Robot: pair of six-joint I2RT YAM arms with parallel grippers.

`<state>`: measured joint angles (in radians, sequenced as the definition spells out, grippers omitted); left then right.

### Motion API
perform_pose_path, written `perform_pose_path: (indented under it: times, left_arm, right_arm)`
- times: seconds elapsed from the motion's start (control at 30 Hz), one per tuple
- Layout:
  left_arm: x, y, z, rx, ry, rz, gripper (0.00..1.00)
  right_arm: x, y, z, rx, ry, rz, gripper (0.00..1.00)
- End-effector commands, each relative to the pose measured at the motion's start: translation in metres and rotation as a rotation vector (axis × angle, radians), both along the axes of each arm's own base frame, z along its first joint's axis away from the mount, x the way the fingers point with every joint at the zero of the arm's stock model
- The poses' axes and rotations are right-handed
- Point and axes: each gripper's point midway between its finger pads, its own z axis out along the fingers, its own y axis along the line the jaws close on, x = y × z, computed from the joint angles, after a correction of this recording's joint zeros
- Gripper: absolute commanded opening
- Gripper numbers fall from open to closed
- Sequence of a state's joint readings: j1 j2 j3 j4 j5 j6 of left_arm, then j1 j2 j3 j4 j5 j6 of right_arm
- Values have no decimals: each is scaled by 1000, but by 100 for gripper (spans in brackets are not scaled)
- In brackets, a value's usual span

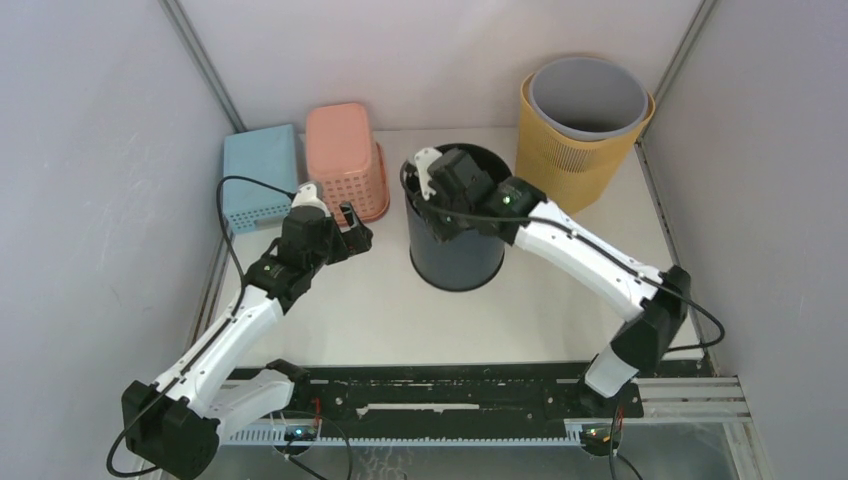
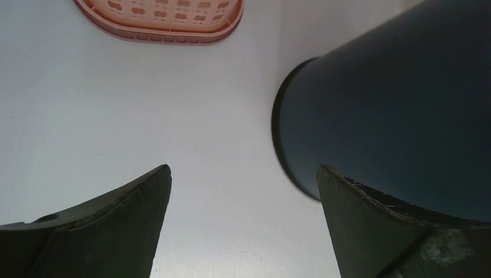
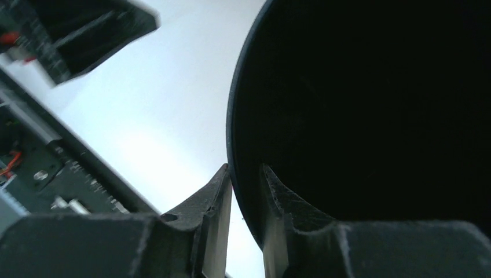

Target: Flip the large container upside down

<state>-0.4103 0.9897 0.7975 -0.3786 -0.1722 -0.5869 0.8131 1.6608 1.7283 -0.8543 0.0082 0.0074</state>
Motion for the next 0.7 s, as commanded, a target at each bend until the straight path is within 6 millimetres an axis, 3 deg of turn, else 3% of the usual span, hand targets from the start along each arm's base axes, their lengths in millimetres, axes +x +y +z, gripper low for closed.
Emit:
perform_pose_path:
  times: [0.0,0.17,0.3,0.43,0.67]
  left_arm:
    - [-4,-3,8,-37,-41,-7,100]
    - [-6,-4,11,-41,-48,-17,100]
    - [-7,-5,18,-56,-64,-21,100]
    - [-7,-6,24,-71,-75,-25,100]
    - [-9,-2,30,-72,-72,2,100]
  right_arm:
    - [-54,-12,-6,-5,61,-104,32]
    - [-90,-20,-22,-65,87,-118,43]
    - [-102,-23,-15,-52,74,-107,53]
    - [-103,-20,-5,-35,45,-72,68]
    - [-96,-4,-18,-146,47,49,74]
